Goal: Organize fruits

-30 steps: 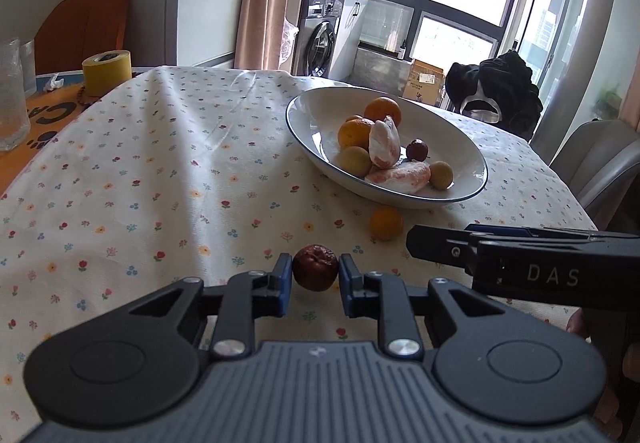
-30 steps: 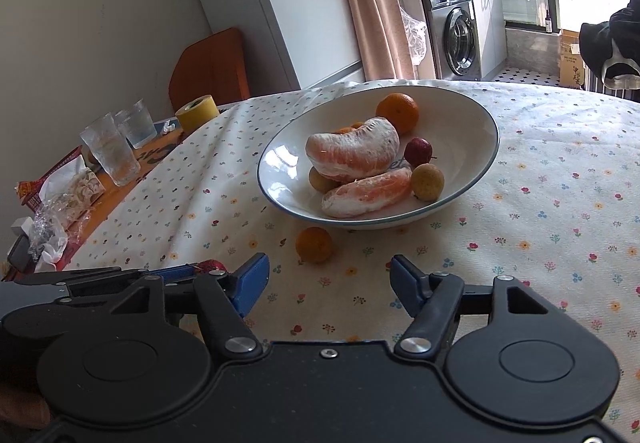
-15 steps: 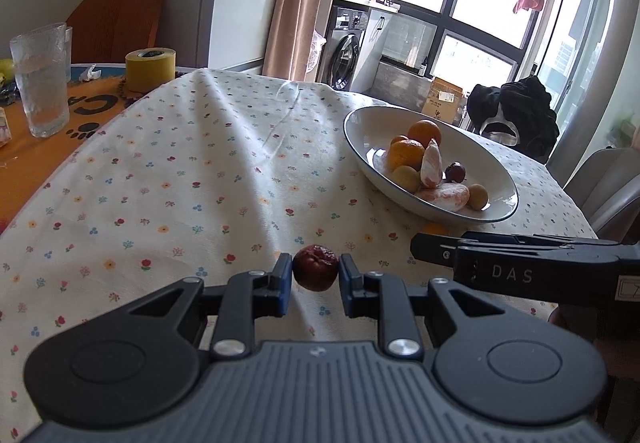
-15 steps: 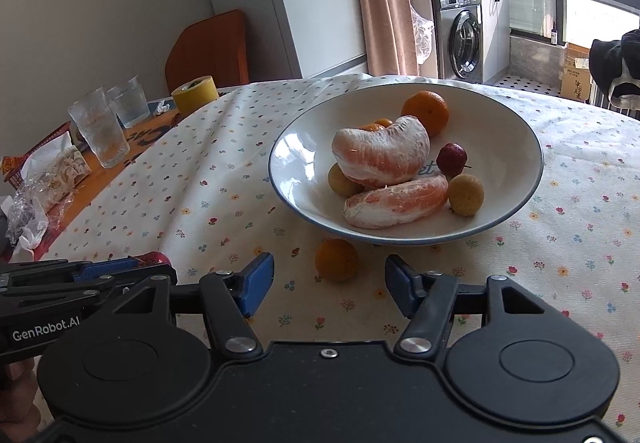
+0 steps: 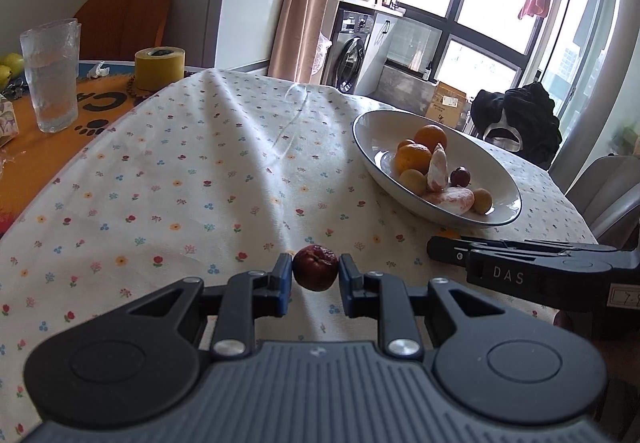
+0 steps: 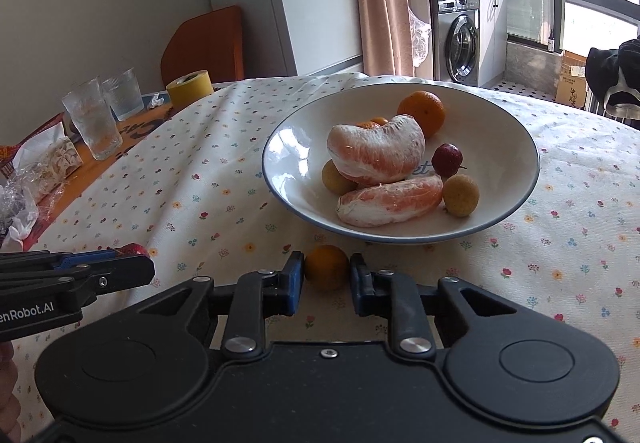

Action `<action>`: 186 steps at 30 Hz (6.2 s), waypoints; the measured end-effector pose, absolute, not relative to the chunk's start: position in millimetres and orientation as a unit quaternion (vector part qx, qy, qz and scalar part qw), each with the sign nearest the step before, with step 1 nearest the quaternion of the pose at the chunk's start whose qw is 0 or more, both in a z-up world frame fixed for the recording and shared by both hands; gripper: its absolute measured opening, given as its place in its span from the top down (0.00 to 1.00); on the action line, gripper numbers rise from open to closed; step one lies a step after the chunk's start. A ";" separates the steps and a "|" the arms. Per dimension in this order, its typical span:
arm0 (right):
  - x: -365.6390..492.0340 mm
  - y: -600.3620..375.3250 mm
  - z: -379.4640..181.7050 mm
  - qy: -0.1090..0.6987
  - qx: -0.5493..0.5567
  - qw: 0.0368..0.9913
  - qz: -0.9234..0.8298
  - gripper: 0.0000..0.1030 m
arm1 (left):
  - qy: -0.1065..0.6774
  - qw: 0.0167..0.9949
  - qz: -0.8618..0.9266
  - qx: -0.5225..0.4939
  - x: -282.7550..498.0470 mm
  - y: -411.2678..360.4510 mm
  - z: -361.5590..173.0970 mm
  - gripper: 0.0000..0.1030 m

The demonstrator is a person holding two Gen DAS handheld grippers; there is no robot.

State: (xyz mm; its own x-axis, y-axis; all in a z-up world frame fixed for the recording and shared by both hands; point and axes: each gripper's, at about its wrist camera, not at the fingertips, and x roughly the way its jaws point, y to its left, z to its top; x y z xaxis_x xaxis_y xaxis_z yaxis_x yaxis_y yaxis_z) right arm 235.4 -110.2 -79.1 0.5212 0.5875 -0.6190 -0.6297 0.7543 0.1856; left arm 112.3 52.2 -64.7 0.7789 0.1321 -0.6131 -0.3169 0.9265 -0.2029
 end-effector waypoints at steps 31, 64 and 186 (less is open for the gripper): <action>250.4 -175.9 -38.0 0.297 0.009 0.898 0.323 0.78 | 0.286 0.948 0.082 -0.109 145.0 2.4 -30.1 0.78; 314.9 -184.0 -45.8 0.282 0.053 0.906 0.312 0.70 | 0.291 0.951 0.073 -0.073 225.4 -13.8 -10.9 0.78; 118.8 -236.9 41.2 0.275 0.027 0.899 0.340 0.00 | 0.276 0.956 0.078 -0.060 18.6 3.6 34.3 0.00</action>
